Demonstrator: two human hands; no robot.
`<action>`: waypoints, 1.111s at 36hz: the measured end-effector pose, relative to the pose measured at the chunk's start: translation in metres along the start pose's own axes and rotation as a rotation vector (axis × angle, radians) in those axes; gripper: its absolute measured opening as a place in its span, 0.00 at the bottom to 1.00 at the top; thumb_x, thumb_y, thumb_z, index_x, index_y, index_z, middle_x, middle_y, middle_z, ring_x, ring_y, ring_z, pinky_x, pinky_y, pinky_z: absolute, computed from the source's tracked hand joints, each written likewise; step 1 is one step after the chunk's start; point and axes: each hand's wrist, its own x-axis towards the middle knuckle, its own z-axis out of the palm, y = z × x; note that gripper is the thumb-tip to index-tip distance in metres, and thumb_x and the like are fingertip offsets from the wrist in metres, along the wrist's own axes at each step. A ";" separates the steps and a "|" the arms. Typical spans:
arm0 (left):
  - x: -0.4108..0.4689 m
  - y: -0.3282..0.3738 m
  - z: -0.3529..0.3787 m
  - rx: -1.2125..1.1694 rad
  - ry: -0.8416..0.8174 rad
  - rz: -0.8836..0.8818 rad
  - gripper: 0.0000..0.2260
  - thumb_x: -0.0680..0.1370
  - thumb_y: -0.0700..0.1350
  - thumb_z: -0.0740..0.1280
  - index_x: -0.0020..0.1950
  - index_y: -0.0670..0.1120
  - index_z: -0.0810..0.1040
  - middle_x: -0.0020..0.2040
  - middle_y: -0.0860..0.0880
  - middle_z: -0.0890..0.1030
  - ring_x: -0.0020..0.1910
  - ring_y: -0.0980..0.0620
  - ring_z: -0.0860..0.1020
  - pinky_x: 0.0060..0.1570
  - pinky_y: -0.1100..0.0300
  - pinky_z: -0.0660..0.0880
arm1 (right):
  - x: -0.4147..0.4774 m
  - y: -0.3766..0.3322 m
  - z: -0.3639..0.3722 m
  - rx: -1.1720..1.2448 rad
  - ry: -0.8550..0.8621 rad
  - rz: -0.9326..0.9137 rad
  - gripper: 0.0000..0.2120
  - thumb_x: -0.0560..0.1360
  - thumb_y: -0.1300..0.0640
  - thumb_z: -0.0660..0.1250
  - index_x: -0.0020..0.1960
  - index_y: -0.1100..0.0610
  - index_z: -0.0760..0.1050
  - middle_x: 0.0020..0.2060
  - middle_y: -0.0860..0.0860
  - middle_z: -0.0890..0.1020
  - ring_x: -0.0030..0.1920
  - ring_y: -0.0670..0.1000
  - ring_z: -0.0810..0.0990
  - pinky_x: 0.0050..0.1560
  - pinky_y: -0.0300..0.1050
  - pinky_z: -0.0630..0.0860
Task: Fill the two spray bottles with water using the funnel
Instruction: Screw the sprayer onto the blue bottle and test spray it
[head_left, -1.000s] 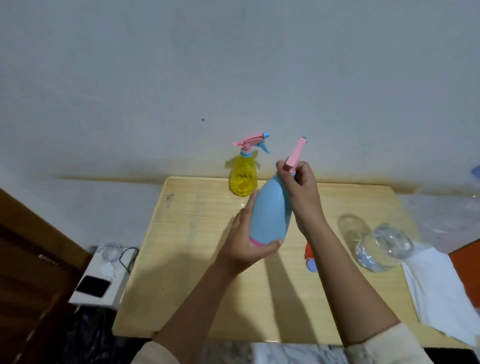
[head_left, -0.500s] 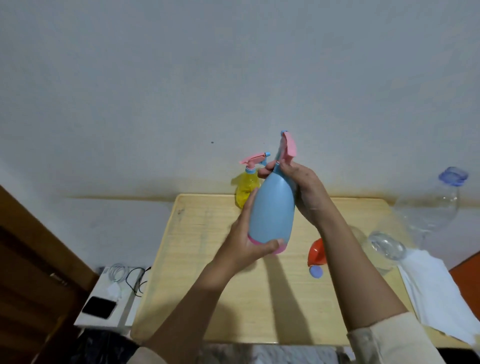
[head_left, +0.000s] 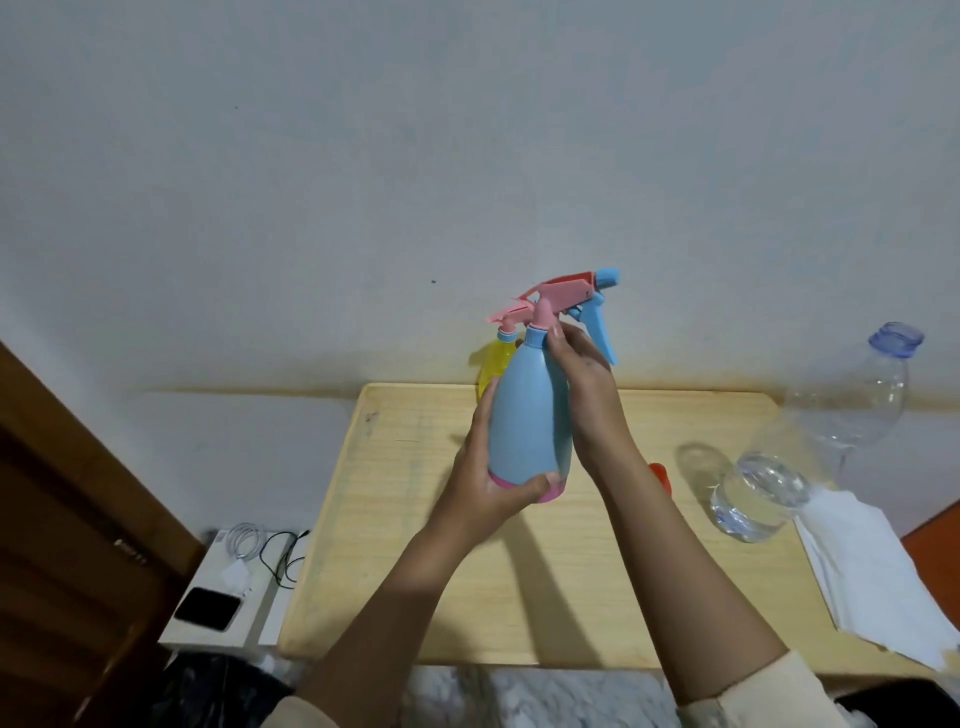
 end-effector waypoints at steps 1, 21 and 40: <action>-0.001 0.000 -0.001 0.001 0.001 0.003 0.45 0.64 0.57 0.74 0.75 0.61 0.52 0.70 0.63 0.64 0.65 0.62 0.70 0.56 0.65 0.75 | -0.001 0.001 0.000 -0.013 -0.004 -0.010 0.12 0.78 0.47 0.61 0.54 0.54 0.74 0.43 0.47 0.80 0.40 0.41 0.78 0.41 0.35 0.73; -0.009 0.011 0.005 0.402 0.155 0.072 0.49 0.67 0.54 0.76 0.75 0.62 0.44 0.65 0.51 0.67 0.62 0.53 0.67 0.56 0.53 0.74 | -0.013 -0.006 0.012 0.155 0.196 0.011 0.14 0.77 0.51 0.64 0.58 0.57 0.77 0.41 0.44 0.79 0.42 0.42 0.76 0.41 0.35 0.71; -0.007 0.009 -0.029 -0.183 -0.290 -0.142 0.44 0.61 0.46 0.79 0.70 0.63 0.60 0.66 0.55 0.70 0.61 0.57 0.75 0.52 0.58 0.78 | -0.019 0.000 -0.002 0.170 -0.055 -0.036 0.11 0.79 0.52 0.60 0.50 0.56 0.78 0.44 0.50 0.82 0.41 0.47 0.80 0.45 0.44 0.77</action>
